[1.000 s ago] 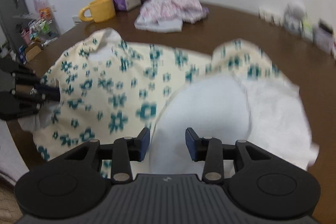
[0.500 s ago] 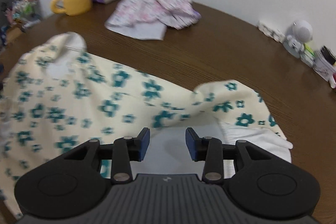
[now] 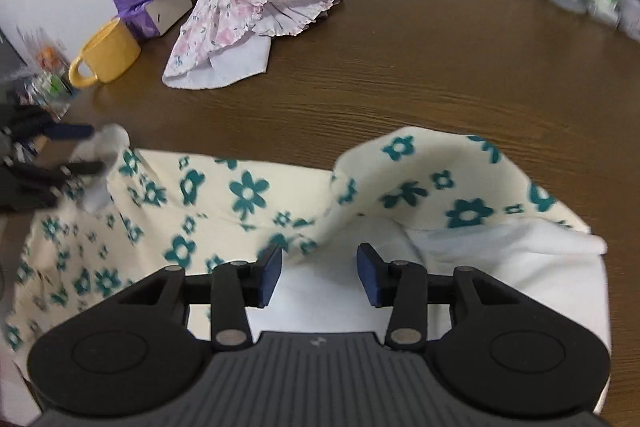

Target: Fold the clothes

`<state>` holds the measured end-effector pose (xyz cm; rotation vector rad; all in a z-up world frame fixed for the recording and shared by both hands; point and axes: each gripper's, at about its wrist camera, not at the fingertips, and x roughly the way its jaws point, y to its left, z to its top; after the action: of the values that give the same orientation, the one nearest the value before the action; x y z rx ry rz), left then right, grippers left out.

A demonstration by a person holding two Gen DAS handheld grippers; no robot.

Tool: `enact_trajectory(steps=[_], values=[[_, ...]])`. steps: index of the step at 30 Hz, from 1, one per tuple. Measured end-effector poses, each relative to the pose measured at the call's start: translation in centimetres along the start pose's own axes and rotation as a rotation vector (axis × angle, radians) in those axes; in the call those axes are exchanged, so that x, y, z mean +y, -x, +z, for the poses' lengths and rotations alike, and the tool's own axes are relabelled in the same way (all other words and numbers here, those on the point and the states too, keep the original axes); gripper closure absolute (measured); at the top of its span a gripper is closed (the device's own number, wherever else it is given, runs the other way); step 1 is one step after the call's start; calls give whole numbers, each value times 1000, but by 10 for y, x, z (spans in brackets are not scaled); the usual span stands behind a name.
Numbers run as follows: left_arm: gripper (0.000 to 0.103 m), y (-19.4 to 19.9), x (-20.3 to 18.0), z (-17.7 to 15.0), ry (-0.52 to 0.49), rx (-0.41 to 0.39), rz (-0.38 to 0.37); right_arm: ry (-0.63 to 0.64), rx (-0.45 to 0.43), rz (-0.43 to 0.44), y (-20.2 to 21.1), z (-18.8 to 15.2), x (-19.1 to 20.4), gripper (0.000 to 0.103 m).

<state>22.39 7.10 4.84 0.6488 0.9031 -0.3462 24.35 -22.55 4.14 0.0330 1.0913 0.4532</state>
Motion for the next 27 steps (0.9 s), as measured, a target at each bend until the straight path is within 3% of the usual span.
enact_trajectory(steps=[6, 8, 9, 11, 14, 19, 22, 27], values=[[63, -13, 4, 1, -52, -21, -50, -119, -30, -16, -14, 15, -2, 58], [97, -15, 4, 2, -47, -21, -82, -145, -46, -26, -17, 17, -1, 62], [101, -14, 1, 2, -53, -27, -68, -156, -52, -31, -19, 18, 0, 78], [102, -12, -7, 1, -78, -52, -21, -188, -56, -28, -22, 19, -1, 96], [102, 7, -12, 2, -126, -177, 79, -248, -133, 7, -14, 21, -6, 96], [101, 2, -18, 3, -180, -281, 300, -304, -239, 18, -3, 22, -12, 96], [101, -5, -17, 5, -179, -319, 339, -359, -283, 66, -4, 21, -19, 96], [100, -31, -26, 5, -254, -316, 403, -321, -270, -5, -15, 22, -16, 93]])
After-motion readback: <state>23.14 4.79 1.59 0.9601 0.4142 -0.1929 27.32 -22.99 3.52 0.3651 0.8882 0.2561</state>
